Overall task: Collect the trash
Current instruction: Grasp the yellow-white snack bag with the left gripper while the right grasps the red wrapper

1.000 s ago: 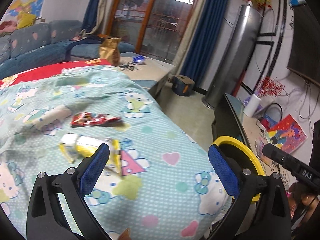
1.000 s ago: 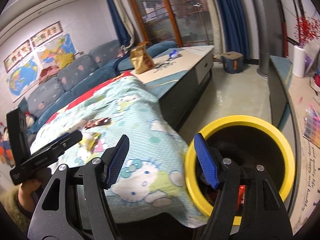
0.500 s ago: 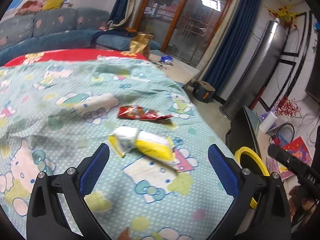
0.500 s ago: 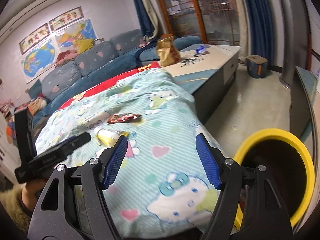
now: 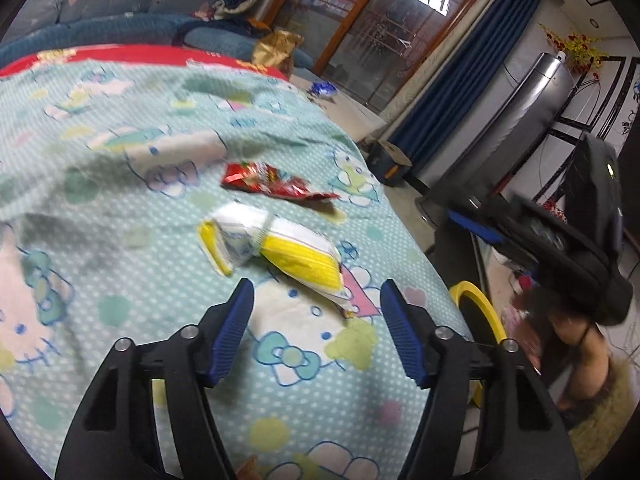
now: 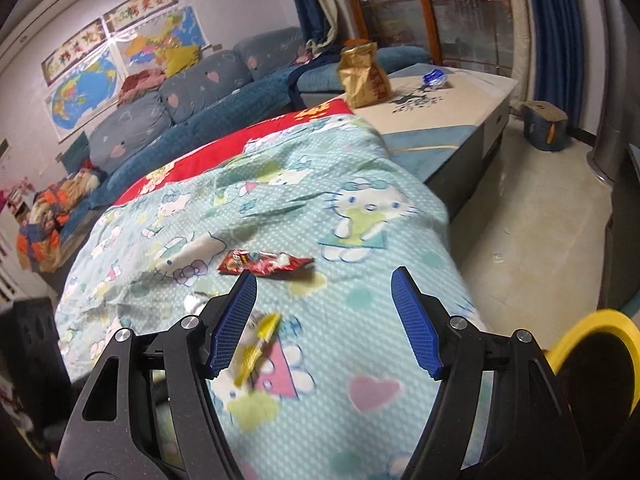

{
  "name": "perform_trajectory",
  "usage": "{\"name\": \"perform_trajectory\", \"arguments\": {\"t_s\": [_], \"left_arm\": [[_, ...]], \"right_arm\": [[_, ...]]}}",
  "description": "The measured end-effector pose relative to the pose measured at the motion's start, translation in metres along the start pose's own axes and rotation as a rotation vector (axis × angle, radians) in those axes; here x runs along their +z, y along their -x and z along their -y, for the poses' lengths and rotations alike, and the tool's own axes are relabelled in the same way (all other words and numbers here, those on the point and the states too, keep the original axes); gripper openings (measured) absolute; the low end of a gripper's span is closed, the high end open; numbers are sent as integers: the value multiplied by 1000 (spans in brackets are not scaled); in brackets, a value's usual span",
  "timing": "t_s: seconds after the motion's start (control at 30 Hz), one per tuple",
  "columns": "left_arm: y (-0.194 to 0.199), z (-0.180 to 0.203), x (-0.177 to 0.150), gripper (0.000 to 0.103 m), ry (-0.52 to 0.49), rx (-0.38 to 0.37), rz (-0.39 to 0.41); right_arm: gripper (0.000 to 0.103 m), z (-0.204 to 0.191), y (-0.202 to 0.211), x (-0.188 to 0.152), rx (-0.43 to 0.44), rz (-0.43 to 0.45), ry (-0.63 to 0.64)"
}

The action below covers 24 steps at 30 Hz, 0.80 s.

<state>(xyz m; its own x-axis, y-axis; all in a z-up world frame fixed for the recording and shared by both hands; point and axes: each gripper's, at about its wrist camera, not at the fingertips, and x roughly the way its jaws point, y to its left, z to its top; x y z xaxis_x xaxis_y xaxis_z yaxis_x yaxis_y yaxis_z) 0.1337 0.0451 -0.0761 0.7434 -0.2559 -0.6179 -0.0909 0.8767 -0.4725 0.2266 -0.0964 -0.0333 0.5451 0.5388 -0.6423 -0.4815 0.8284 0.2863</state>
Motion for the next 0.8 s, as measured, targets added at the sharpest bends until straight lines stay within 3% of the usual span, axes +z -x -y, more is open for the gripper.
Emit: {"name": "perform_trajectory", "arguments": {"t_s": [0.23,0.37,0.6,0.67,0.8], "left_arm": [[-20,-2,0,52,29,-17,-37],[-32,-6,1,40,53,-19,-58],[-39,-12,3,38,76,-35,-62],[-42,-15,4,29,88,-42,-65],[-45,-21,4,21,109,-45,-67]], "right_arm": [[50,-12,-48,12,43,-97,6],[45,-16,-72,14,46,-143,11],[36,-12,-98,16,76,-179,-60],[33,-11,-107,16,94,-201,-80],[30,-10,-118,10,115,-229,-115]]}}
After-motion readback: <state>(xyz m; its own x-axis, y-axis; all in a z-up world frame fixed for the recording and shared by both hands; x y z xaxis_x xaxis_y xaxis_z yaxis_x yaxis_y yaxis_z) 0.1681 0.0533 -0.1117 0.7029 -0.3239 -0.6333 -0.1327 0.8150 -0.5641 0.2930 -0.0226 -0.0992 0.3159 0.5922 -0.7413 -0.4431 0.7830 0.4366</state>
